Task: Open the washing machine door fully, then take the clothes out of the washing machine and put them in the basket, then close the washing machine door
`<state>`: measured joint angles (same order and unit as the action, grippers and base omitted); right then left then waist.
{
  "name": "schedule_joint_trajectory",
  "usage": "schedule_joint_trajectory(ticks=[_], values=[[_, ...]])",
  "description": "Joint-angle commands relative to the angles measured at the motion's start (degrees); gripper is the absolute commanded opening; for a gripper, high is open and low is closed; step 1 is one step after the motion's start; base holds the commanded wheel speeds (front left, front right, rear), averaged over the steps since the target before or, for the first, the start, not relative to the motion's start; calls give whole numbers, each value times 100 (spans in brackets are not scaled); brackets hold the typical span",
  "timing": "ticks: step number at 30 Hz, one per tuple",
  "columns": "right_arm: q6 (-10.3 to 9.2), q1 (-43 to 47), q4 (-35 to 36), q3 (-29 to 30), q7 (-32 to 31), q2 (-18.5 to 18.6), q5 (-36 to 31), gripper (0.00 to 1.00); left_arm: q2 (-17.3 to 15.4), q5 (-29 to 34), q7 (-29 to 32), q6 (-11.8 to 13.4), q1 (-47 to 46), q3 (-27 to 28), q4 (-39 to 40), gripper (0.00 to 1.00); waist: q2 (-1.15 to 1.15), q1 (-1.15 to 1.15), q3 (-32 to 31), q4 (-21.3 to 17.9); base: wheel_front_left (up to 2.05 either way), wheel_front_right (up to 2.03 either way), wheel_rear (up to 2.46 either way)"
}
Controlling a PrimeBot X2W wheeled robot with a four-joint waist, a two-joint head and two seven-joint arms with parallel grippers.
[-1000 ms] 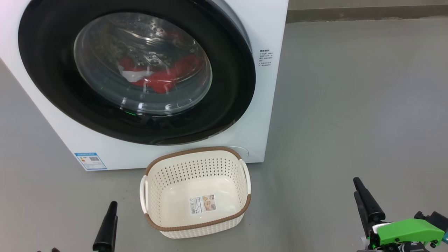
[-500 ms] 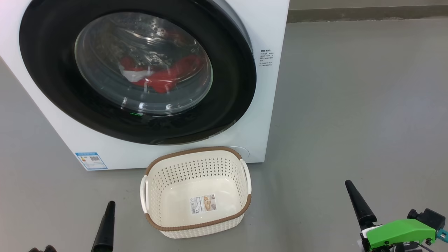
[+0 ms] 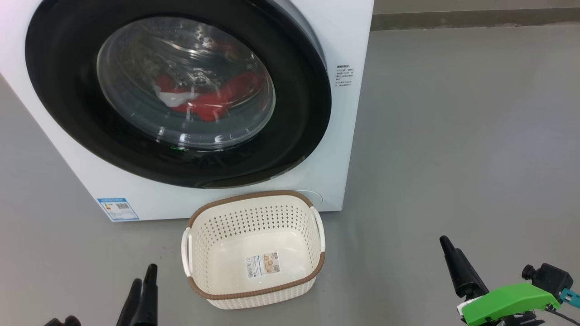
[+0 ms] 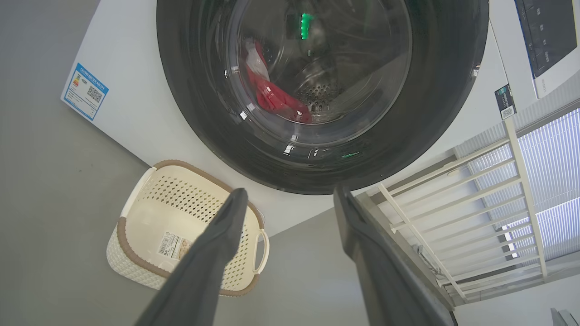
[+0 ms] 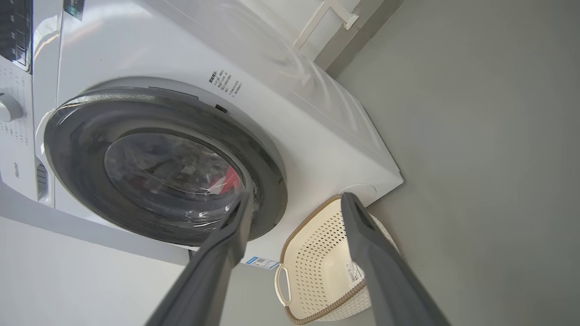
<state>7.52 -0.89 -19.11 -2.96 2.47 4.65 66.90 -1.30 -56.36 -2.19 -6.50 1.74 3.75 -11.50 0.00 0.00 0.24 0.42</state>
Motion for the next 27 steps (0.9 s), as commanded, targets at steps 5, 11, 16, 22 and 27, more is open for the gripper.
schedule_joint_trajectory(ticks=[5,11,16,22,27], values=[[-1,-115,107,-160,149,118,-544,100,-103,674,-165,96,9,7,275,100,0,0,-2,8,0,0,0],[-1,-110,108,-225,233,141,-888,100,-107,1080,-250,155,54,-42,351,100,0,0,0,5,0,0,0],[-1,-95,93,-273,318,162,-1207,100,-111,1460,-335,199,83,-74,419,100,0,0,4,6,0,0,0],[-1,-87,75,-342,419,186,-1559,100,-116,1905,-437,258,123,-102,499,100,0,0,6,-3,0,0,0],[-2,-71,71,-395,503,200,-1841,100,-120,2261,-522,287,158,-122,565,100,0,0,11,-11,0,0,0]])
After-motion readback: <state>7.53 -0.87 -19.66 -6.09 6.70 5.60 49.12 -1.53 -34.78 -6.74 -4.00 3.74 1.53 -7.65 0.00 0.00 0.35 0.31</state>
